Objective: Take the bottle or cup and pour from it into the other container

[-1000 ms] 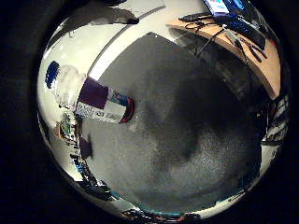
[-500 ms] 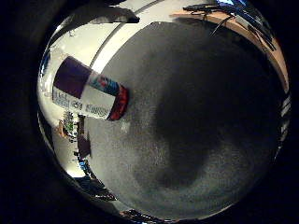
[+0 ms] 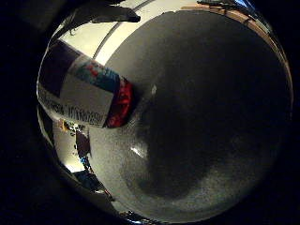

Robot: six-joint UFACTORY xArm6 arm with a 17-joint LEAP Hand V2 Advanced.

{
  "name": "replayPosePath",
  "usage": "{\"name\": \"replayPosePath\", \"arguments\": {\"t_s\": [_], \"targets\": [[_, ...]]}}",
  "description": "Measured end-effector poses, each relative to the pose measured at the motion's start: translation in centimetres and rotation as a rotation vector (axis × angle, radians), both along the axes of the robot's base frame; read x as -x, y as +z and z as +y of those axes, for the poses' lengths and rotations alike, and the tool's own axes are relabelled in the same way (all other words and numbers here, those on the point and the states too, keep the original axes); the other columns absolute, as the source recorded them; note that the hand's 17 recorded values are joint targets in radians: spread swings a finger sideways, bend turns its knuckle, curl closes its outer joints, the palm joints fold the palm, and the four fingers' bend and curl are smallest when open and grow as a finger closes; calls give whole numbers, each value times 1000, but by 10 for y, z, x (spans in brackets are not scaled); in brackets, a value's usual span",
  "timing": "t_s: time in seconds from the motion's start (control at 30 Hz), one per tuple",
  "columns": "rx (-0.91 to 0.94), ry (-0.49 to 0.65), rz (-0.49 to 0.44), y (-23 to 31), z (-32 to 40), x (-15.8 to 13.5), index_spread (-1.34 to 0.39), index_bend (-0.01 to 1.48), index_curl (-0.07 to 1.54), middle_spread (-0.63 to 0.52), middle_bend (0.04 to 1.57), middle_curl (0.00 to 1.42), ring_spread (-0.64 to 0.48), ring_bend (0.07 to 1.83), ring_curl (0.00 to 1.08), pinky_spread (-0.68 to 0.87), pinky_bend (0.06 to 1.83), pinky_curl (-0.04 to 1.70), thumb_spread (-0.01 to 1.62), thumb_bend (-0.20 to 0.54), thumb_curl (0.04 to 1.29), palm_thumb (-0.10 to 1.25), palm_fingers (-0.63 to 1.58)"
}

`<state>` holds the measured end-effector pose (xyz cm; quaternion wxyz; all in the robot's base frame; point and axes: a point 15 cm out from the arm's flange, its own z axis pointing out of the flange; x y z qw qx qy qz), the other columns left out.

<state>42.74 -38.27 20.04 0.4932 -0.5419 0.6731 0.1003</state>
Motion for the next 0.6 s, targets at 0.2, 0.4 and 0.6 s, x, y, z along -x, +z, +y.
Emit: {"name": "replayPosePath", "arguments": {"t_s": [0.2,0.4,0.6], "targets": [[-29,80,18,1,26,-2,-324,255,415,-182,726,512,-170,1039,328,-234,1138,45,1000,0,402,770,1142],[-74,175,29,7,59,-6,-383,656,683,-196,990,661,-196,1232,460,-337,1347,227,841,-3,516,968,1259],[-81,221,15,27,74,-8,-355,921,907,-184,1198,792,-201,1390,571,-225,1555,391,759,-1,632,1147,1122]]}}
